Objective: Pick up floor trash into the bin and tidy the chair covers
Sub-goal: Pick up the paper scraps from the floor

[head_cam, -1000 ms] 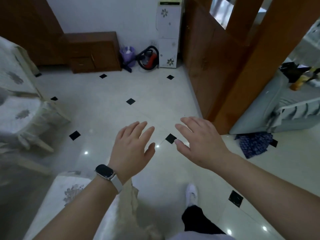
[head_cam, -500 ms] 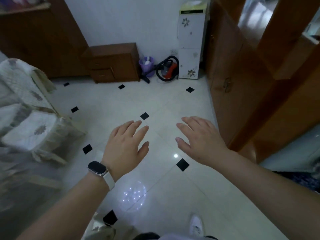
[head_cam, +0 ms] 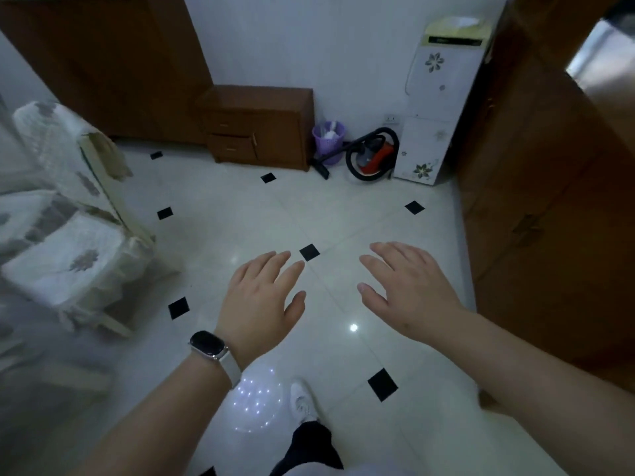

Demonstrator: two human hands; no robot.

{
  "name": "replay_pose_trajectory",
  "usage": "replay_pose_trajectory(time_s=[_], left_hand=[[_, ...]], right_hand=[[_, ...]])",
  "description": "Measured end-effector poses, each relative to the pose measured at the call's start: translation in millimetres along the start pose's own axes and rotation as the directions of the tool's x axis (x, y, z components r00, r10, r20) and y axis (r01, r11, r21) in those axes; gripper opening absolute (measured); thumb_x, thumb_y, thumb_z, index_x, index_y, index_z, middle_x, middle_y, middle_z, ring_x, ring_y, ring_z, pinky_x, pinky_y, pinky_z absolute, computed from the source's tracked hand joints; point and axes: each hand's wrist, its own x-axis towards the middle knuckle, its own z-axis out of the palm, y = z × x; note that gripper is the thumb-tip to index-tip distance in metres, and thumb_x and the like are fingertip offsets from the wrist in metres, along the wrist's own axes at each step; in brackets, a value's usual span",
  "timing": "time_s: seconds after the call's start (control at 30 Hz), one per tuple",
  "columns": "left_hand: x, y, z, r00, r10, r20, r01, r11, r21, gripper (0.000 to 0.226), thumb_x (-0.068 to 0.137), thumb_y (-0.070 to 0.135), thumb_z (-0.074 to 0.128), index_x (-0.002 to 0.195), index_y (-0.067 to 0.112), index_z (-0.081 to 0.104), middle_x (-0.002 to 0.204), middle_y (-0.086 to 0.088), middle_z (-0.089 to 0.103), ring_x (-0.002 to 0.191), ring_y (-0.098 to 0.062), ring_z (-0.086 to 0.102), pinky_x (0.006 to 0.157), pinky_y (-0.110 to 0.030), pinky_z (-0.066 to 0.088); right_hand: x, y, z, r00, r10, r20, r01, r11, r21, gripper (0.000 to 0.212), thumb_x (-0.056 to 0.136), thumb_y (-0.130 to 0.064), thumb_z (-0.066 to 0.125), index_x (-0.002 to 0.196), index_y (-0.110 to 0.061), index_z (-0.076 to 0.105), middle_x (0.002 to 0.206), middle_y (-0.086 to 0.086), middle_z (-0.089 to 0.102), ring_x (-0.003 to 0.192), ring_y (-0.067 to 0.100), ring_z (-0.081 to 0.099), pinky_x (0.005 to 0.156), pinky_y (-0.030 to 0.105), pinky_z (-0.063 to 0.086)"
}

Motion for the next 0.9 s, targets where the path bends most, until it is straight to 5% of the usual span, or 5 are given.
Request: replay_pose_trajectory(time_s=[0.43,0.9], left_hand=[[139,-189,17,0.992,-0.073,-0.102,0.064,0.994,-0.091,0.046,0.090,0.040,0.049,0.125,0.015,0.064,0.130,-0.011,0.063,0.120,-0.035,0.057,0.097,-0.048,0.048],[237,-330,41,0.951,-0.303,-0.057,0.307,0.947,0.094,0.045,0.089,0.041,0.050,0.123,0.016,0.065,0.128,-0.009,0.063,0.116,-0.033,0.059,0.091,-0.044,0.048]], right_hand=[[245,-46,40,0.996,-0.079,-0.040,0.078,0.996,-0.037,0.047,0.088,-0.045,0.045,0.115,-0.013,0.068,0.124,0.009,0.063,0.112,0.029,0.058,0.094,0.041,0.043],[472,-47,131,0.941,-0.314,-0.124,0.328,0.937,0.121,0.047,0.090,-0.046,0.045,0.116,-0.015,0.067,0.126,0.010,0.062,0.113,0.031,0.057,0.093,0.040,0.042]])
